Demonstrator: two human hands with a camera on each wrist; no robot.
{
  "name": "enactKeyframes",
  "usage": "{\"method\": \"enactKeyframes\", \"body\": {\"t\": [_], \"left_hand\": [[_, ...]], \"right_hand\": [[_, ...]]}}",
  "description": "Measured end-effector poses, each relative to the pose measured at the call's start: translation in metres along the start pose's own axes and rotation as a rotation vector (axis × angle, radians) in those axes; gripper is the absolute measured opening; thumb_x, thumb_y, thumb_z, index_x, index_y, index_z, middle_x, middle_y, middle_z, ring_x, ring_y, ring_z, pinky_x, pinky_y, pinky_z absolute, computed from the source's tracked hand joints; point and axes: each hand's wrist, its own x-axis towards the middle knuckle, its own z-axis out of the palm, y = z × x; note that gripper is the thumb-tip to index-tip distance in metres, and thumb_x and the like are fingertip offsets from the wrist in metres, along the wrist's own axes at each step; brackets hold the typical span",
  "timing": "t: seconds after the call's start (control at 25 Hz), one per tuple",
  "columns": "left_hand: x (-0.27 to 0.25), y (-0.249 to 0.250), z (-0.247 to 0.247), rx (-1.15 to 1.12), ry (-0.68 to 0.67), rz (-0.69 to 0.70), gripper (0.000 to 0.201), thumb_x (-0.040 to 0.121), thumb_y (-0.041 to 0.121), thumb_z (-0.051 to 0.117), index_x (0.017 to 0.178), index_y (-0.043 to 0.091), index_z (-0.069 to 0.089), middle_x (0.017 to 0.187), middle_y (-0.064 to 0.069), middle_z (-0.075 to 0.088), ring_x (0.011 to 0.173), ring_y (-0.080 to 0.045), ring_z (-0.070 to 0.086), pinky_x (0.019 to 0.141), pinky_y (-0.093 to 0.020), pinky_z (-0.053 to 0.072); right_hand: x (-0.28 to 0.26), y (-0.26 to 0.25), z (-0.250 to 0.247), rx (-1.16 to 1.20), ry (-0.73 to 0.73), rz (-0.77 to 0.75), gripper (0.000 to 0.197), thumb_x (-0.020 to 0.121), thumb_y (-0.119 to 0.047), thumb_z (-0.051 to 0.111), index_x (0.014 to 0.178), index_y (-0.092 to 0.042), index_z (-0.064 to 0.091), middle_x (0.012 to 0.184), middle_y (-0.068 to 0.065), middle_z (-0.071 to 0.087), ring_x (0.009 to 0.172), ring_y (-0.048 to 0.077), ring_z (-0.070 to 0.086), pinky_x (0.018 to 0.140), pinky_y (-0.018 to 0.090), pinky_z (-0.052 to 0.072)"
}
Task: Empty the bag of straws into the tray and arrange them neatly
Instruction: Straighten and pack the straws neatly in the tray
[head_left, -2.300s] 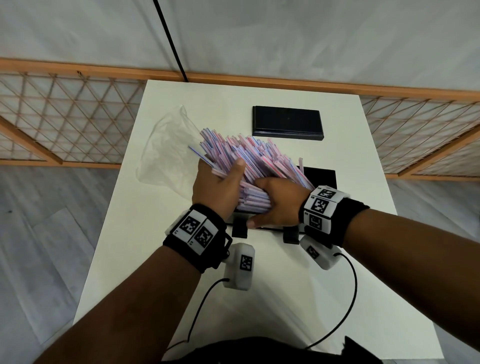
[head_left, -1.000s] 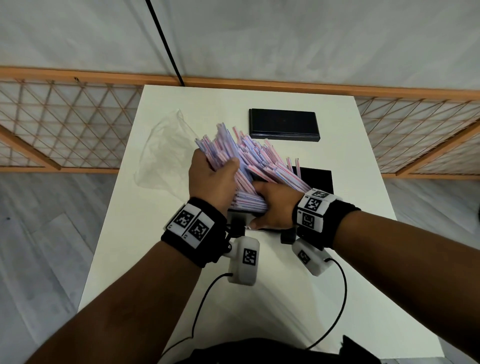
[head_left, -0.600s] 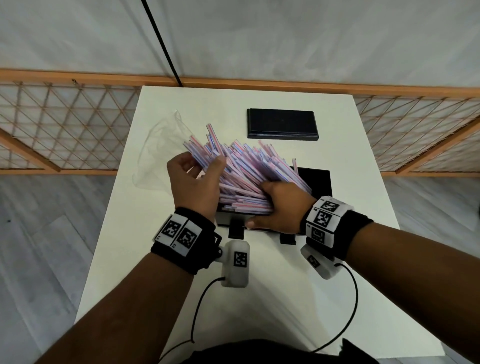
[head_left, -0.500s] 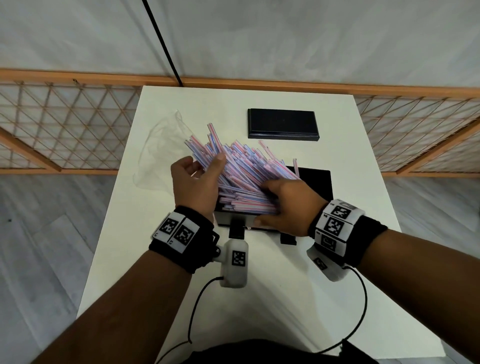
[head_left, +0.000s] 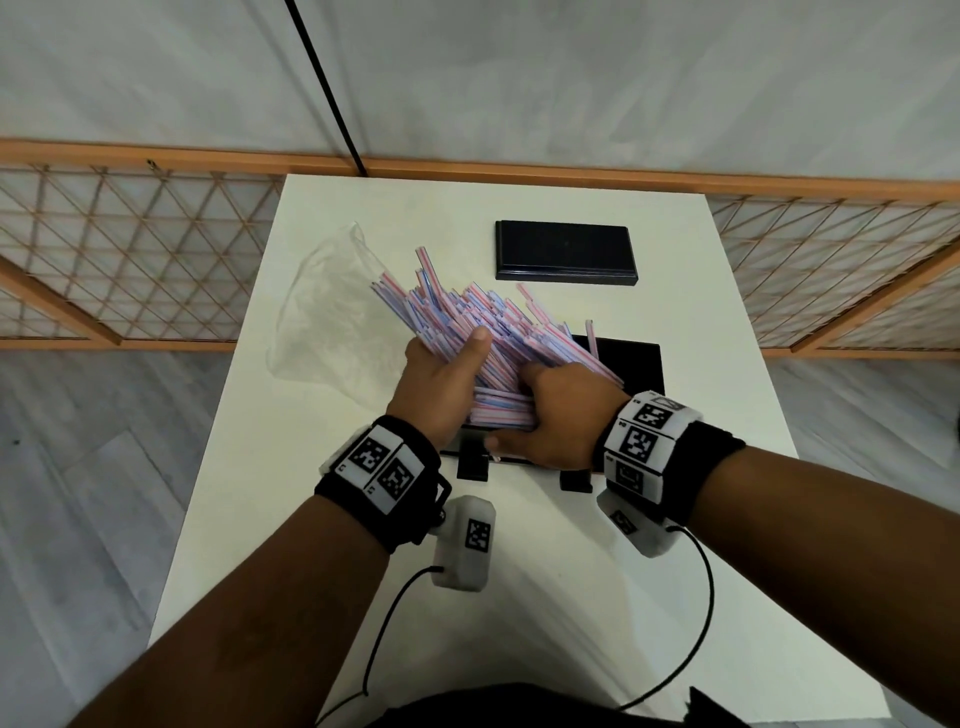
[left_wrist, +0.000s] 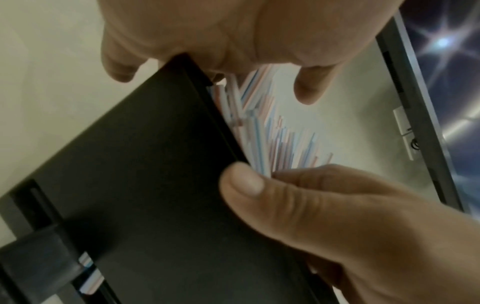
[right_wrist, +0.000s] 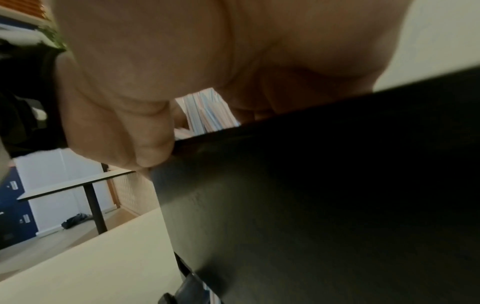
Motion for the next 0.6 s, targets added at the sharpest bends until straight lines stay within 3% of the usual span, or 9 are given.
{"method": "enactKeyframes", "body": {"t": [0.16, 0.28, 0.36, 0.48, 0.6], "left_hand": [[0.009, -0.003, 0.002, 0.038, -0.061, -0.04, 0.104, 0.058, 0.087, 0.062, 0.136, 0.018, 0.054, 0.127, -0.006, 0.068, 0.117, -0.029, 0.066, 0.105, -0.053, 0.05], [0.014, -0.009, 0.002, 0.02, -0.09, -0.065, 0.113, 0.046, 0.097, 0.066, 0.132, 0.023, 0.062, 0.123, 0.001, 0.073, 0.114, -0.024, 0.07, 0.105, -0.05, 0.051], [0.009, -0.002, 0.002, 0.009, -0.022, -0.038, 0.098, 0.051, 0.089, 0.071, 0.124, 0.024, 0.068, 0.117, 0.004, 0.076, 0.109, -0.022, 0.072, 0.103, -0.049, 0.053], [0.003, 0.009, -0.002, -0.007, 0.126, 0.054, 0.067, 0.056, 0.07, 0.077, 0.107, 0.026, 0.076, 0.105, 0.005, 0.079, 0.101, -0.021, 0.075, 0.097, -0.048, 0.057], [-0.001, 0.016, -0.001, -0.086, 0.106, 0.069, 0.042, 0.057, 0.06, 0.081, 0.087, 0.03, 0.081, 0.094, 0.004, 0.081, 0.092, -0.021, 0.078, 0.094, -0.05, 0.059]], "right_hand": [[0.011, -0.002, 0.001, 0.077, -0.094, -0.006, 0.053, 0.074, -0.076, 0.062, 0.086, -0.024, 0.059, 0.089, 0.001, 0.065, 0.088, 0.024, 0.062, 0.075, 0.03, 0.048], [0.015, -0.003, -0.002, 0.193, -0.155, -0.027, 0.045, 0.076, -0.065, 0.071, 0.094, -0.026, 0.057, 0.095, -0.003, 0.063, 0.091, 0.021, 0.06, 0.078, 0.029, 0.045], [0.019, -0.002, -0.004, 0.221, -0.213, -0.014, 0.052, 0.077, -0.058, 0.074, 0.112, -0.025, 0.056, 0.113, -0.004, 0.062, 0.104, 0.021, 0.059, 0.084, 0.026, 0.041], [0.023, -0.004, -0.008, 0.224, -0.258, -0.016, 0.085, 0.075, -0.043, 0.082, 0.146, -0.019, 0.041, 0.146, -0.001, 0.05, 0.13, 0.018, 0.05, 0.105, 0.026, 0.038], [0.025, -0.006, -0.009, 0.263, -0.232, -0.033, 0.088, 0.071, -0.04, 0.086, 0.144, -0.017, 0.043, 0.14, 0.001, 0.055, 0.127, 0.021, 0.054, 0.108, 0.032, 0.041]]}}
